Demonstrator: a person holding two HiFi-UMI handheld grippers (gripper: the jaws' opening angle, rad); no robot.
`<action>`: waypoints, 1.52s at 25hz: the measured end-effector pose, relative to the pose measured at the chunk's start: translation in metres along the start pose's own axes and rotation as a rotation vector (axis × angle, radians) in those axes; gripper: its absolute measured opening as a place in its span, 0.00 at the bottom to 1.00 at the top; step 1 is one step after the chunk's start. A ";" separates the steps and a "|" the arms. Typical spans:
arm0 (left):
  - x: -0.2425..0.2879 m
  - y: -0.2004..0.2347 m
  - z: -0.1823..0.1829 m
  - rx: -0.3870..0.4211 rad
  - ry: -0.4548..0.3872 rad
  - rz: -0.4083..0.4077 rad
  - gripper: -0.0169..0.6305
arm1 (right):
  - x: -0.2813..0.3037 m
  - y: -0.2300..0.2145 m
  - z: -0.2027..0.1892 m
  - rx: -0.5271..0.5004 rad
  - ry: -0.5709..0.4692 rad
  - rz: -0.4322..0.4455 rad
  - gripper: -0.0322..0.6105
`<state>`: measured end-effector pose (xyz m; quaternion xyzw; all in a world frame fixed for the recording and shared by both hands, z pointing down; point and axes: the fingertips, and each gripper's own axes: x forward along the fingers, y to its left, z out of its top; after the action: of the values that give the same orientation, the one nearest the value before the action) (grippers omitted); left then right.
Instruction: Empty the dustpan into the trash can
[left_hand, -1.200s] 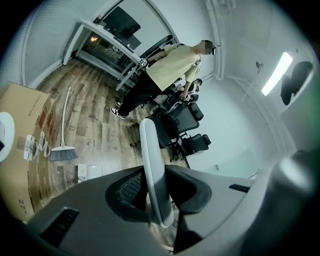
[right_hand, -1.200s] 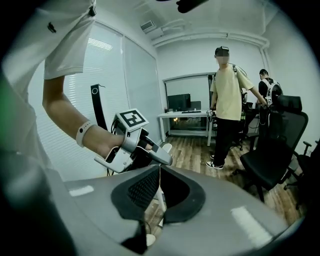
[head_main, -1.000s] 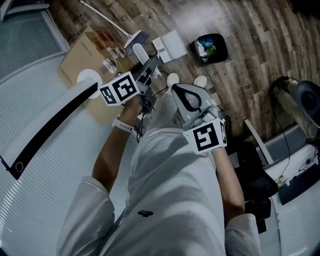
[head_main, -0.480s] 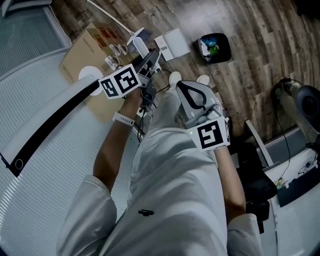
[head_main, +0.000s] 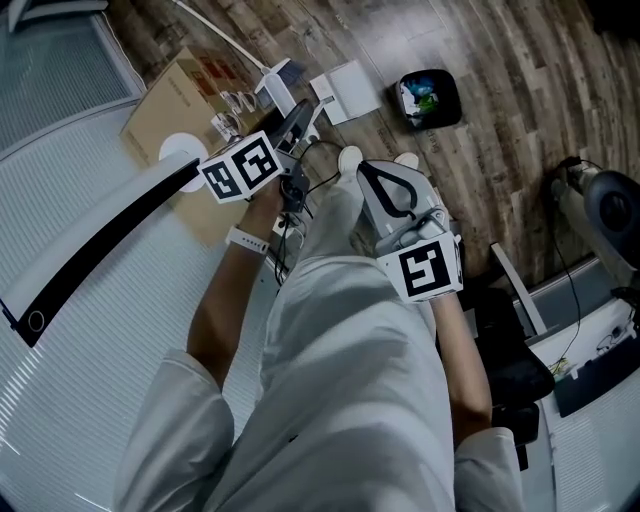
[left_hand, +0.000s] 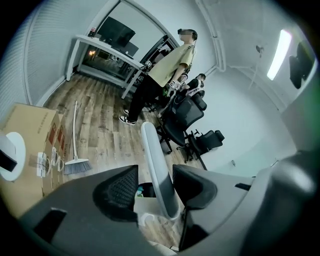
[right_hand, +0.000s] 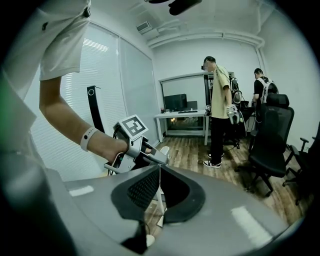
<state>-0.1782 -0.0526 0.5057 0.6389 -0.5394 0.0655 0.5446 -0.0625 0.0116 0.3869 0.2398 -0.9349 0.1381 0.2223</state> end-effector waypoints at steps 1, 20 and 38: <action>-0.002 0.000 0.000 0.008 -0.002 0.005 0.34 | -0.001 0.000 0.000 0.001 0.000 -0.002 0.08; -0.081 -0.059 -0.005 0.264 -0.104 0.030 0.23 | -0.036 0.006 0.017 -0.004 -0.055 -0.080 0.08; -0.157 -0.136 -0.003 0.517 -0.205 -0.062 0.04 | -0.077 -0.007 0.037 0.024 -0.112 -0.237 0.07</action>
<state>-0.1381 0.0227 0.3162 0.7762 -0.5370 0.1193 0.3080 -0.0114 0.0218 0.3191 0.3585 -0.9093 0.1082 0.1817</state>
